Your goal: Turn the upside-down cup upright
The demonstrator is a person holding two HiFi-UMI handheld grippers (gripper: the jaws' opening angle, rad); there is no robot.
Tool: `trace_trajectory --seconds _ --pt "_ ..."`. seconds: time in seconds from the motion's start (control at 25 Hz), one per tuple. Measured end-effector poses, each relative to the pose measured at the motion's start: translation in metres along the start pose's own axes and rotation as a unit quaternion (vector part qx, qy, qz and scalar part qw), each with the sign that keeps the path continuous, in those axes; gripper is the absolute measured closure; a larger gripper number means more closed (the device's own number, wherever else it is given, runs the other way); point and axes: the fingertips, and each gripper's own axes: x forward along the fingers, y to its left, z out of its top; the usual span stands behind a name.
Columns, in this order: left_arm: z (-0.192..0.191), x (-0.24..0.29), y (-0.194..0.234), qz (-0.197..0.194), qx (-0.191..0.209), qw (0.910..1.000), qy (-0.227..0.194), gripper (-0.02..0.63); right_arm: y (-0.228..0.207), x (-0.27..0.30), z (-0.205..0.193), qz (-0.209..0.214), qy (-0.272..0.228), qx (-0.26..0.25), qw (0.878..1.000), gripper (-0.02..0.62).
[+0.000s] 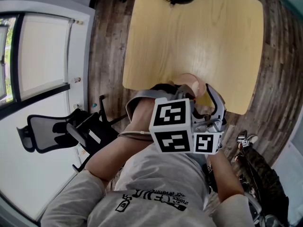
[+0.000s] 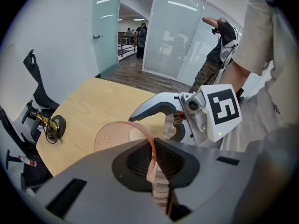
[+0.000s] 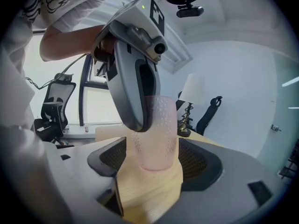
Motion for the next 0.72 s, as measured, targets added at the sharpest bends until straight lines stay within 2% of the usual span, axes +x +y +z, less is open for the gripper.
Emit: trace_trajectory --seconds 0.08,0.16,0.24,0.32,0.48,0.64,0.72 --pt "0.002 0.005 -0.007 -0.002 0.011 0.9999 0.006 0.586 0.001 0.003 0.009 0.017 -0.013 -0.059 0.998 0.269" --pt "0.002 0.01 -0.013 -0.006 0.014 0.9999 0.008 0.586 0.004 0.006 0.016 0.04 -0.019 -0.127 0.991 0.269" --pt "0.002 0.014 -0.016 -0.007 0.014 0.9998 0.011 0.586 0.006 0.007 0.017 0.05 -0.019 -0.158 0.986 0.268" --pt "0.001 0.016 -0.017 -0.007 0.013 0.9998 0.013 0.586 0.006 0.009 0.016 0.052 -0.017 -0.163 0.985 0.268" --pt "0.001 0.018 -0.018 -0.01 0.015 0.9998 0.006 0.586 0.006 0.009 0.008 0.041 -0.009 -0.126 0.991 0.268" --pt "0.001 0.018 -0.018 -0.005 0.021 0.9997 -0.014 0.583 0.003 0.006 -0.008 0.003 0.017 -0.019 1.0 0.268" --pt "0.002 0.018 -0.017 0.006 0.028 0.9991 -0.032 0.573 0.001 0.005 -0.011 -0.003 0.023 -0.002 1.0 0.268"
